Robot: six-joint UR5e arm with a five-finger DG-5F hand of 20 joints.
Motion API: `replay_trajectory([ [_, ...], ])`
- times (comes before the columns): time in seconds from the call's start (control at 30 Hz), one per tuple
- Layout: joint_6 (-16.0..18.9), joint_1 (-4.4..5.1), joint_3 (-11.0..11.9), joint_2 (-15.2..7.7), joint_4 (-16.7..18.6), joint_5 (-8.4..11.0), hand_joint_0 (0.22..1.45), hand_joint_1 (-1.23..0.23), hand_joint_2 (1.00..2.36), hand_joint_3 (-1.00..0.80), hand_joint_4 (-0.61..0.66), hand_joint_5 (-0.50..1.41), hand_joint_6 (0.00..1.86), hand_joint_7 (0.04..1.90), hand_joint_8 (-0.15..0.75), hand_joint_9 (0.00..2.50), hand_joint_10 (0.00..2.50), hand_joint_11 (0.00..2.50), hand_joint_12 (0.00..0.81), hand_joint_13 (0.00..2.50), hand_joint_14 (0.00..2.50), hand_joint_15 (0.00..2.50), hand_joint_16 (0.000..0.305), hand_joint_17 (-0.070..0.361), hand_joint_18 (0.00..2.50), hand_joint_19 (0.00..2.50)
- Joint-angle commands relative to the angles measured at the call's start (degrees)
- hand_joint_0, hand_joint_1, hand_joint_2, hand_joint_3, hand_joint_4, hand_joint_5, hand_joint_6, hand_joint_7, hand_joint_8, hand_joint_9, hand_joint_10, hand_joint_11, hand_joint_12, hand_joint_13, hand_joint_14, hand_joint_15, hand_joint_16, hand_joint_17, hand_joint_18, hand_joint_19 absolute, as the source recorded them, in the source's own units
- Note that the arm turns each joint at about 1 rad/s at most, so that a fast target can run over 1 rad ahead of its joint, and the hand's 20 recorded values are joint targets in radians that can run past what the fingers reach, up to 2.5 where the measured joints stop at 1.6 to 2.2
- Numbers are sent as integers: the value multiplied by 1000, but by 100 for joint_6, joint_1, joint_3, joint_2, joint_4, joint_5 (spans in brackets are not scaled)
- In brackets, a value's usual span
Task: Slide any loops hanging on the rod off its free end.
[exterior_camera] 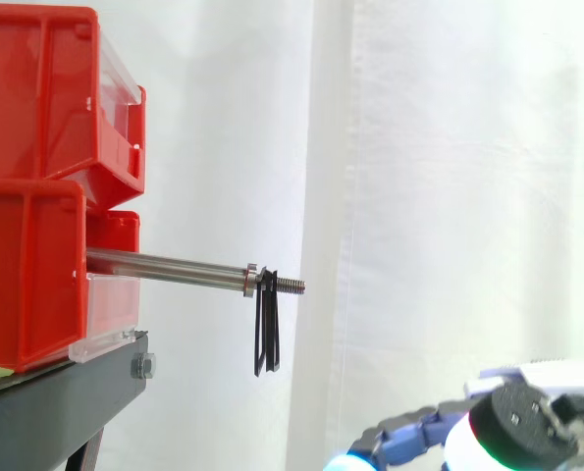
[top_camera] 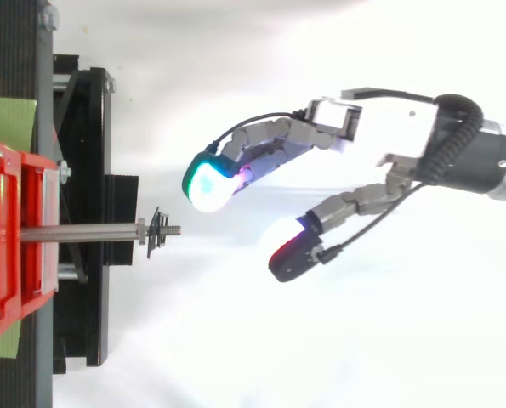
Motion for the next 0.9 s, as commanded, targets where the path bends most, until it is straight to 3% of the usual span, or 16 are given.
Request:
replay_trajectory([
  [0.0,-89,-20,312,-323,108,-117,540,-743,1000,-500,251,-167,503,827,246,735,5,143,311,538,3,82,40,89,492,268],
  [0.13,-107,-90,655,-446,82,-311,541,-741,1000,-500,255,-164,502,832,249,744,5,144,312,553,3,93,40,89,504,277],
  [0.27,-239,-134,742,-438,126,-416,548,-733,1000,-500,255,-157,502,839,251,763,4,145,310,572,3,102,39,88,520,291],
  [0.33,-661,-178,857,-446,240,-636,550,-730,1000,-500,261,-156,502,848,248,767,5,152,310,578,4,106,39,88,525,297],
  [0.53,-1443,-213,857,-438,574,-680,557,-721,1000,-500,267,-150,503,858,251,784,5,158,307,588,4,107,39,87,538,310],
  [0.67,-1645,-257,857,-446,864,-680,563,-709,1000,-500,268,-145,503,872,250,793,5,161,303,597,4,114,38,86,547,313],
  [0.87,-1698,-266,866,-438,1022,-689,577,-690,1000,-494,280,-136,503,898,254,813,6,174,300,608,5,119,38,85,560,331],
])
